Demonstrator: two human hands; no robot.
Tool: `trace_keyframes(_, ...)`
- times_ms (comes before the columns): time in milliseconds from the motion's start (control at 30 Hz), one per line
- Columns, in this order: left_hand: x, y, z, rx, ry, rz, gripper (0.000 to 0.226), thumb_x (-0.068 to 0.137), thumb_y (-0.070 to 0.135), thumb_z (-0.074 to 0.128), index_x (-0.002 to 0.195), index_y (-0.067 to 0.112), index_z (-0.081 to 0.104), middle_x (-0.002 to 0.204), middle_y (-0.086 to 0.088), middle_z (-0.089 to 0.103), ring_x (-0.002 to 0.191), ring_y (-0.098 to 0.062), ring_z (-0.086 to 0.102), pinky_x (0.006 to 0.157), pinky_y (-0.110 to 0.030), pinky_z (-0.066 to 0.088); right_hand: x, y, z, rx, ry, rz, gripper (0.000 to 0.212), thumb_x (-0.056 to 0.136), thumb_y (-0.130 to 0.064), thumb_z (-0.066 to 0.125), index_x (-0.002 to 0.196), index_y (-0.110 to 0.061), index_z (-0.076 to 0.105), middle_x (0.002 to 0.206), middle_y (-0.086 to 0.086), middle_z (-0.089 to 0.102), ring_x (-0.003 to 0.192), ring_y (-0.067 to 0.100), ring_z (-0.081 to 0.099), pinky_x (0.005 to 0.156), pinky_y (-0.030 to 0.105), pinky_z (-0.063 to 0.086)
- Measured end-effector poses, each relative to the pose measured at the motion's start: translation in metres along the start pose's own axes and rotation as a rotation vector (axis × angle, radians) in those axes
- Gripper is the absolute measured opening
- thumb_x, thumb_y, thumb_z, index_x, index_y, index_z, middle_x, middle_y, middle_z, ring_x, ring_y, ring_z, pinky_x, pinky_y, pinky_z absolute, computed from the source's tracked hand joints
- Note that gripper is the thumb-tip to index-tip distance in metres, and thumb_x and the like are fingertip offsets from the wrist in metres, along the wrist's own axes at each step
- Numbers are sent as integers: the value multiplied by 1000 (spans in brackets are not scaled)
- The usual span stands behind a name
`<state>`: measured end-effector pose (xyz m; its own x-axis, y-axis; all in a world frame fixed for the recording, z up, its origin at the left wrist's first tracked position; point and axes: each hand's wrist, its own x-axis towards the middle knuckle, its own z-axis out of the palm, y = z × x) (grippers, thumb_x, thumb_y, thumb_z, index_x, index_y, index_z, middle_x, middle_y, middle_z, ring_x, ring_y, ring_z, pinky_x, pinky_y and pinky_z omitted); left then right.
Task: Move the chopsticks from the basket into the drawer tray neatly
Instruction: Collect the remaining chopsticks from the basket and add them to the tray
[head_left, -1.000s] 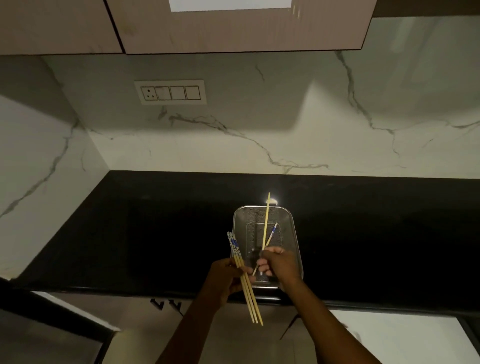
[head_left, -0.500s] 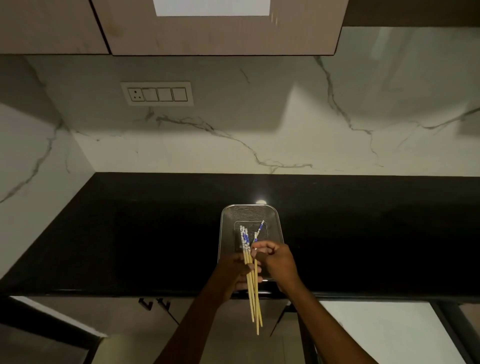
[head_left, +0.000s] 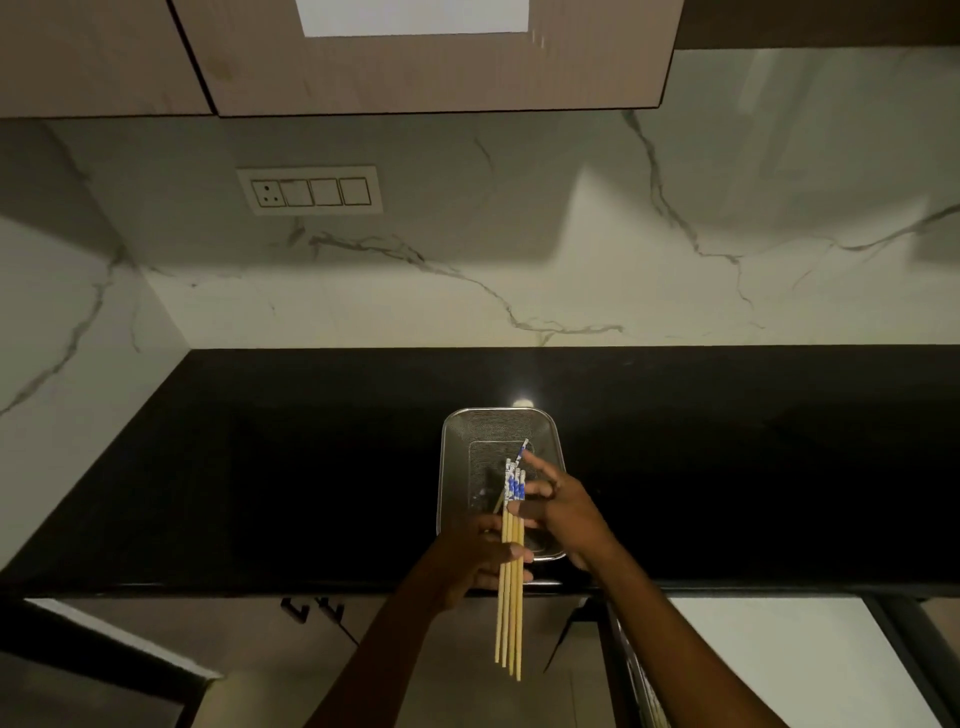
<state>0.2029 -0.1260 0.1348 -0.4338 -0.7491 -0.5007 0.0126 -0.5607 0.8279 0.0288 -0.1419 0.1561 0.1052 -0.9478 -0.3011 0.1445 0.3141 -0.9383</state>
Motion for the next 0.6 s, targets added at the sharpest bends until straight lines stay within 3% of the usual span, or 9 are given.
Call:
trace_keyframes(133, -3, -2, 1, -4, -51, -23, 42, 85, 9, 73, 124, 7, 58, 108, -18, 77, 99, -37, 75, 76, -38, 62, 4, -8, -11, 15, -155, 76, 75, 79, 14, 70, 137, -30, 55, 103, 13, 68, 91, 19, 73, 75, 27, 59)
trace_keyframes(267, -1, -7, 2, 14, -55, -28, 38, 86, 12, 72, 121, 5, 60, 108, -17, 77, 99, -36, 75, 77, -38, 62, 9, -5, -13, -77, -131, 90, 67, 76, 12, 74, 131, -24, 61, 73, -8, 67, 74, 10, 71, 68, 23, 57)
trace_keyframes(500, 3, -13, -4, 23, -23, -56, 35, 84, 12, 73, 116, 5, 62, 105, -18, 77, 97, -36, 76, 75, -37, 62, 17, 8, -11, -123, -80, 85, 61, 74, 9, 77, 126, -21, 65, 85, 2, 70, 84, 17, 72, 72, 27, 58)
trace_keyframes(600, 5, -14, -9, 17, 8, -62, 29, 88, 9, 69, 116, 4, 62, 104, -16, 78, 96, -33, 76, 73, -35, 62, 23, 14, -6, -109, -70, 81, 51, 81, -7, 78, 127, -26, 63, 96, 6, 72, 93, 21, 73, 76, 29, 60)
